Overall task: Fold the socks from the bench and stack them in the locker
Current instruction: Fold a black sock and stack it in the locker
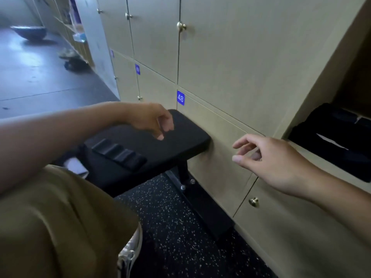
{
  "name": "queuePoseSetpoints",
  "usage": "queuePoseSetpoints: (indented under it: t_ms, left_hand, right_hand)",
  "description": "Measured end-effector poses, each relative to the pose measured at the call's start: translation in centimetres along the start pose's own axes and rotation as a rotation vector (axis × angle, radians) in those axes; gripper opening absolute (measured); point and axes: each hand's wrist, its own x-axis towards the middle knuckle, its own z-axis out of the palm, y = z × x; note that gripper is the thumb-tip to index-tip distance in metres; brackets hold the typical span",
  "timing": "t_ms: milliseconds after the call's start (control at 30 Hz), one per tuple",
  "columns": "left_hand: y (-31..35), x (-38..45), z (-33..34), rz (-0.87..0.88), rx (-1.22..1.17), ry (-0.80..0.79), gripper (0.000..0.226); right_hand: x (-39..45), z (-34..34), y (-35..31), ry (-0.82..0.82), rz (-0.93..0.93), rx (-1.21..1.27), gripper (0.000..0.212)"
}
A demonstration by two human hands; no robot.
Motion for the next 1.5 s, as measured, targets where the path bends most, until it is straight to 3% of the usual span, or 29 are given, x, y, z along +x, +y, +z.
queuePoseSetpoints:
  t_ms: [233, 600, 767, 1133, 1233, 1333, 1500]
  left_hand:
    - [-4.6, -1.9, 1.6, -0.207, 0.211, -0.377, 0.067]
    - [-5.4, -1.7, 3.8, -0.194, 0.432, -0.409, 0.055]
    - [-4.8, -1.3, 2.7, -0.070, 0.316, -0.296, 0.024]
    - [2.2, -1.4, 3.3, 0.244, -0.073, 0.043, 0.035]
    - [4.8, -1.7, 3.8, 0.288, -0.271, 0.047, 0.038]
    - [7.0, -1.3, 4.2, 0.336, -0.569, 0.006, 0.012]
    - [9.8, -1.3, 4.6, 0.288, -0.753, 0.071, 0.005]
  right_hand:
    - [-0.6, 0.2, 0.4, -0.008, 0.030, -0.002, 0.013]
    - [-2.0, 0.1, 1.7, 0.009, 0.107, -0.021, 0.014]
    - [-2.4, 0.1, 2.4, -0.016, 0.114, -0.047, 0.012]
    - [-2.8, 0.0, 3.7, -0.079, 0.170, -0.067, 0.011]
    - [-3.2, -0.3, 3.6, -0.079, 0.182, -0.047, 0.012]
    - [-3.5, -0.6, 3.2, -0.088, 0.185, -0.018, 0.015]
    - [-4.0, -0.6, 2.0, -0.141, 0.173, 0.216, 0.021]
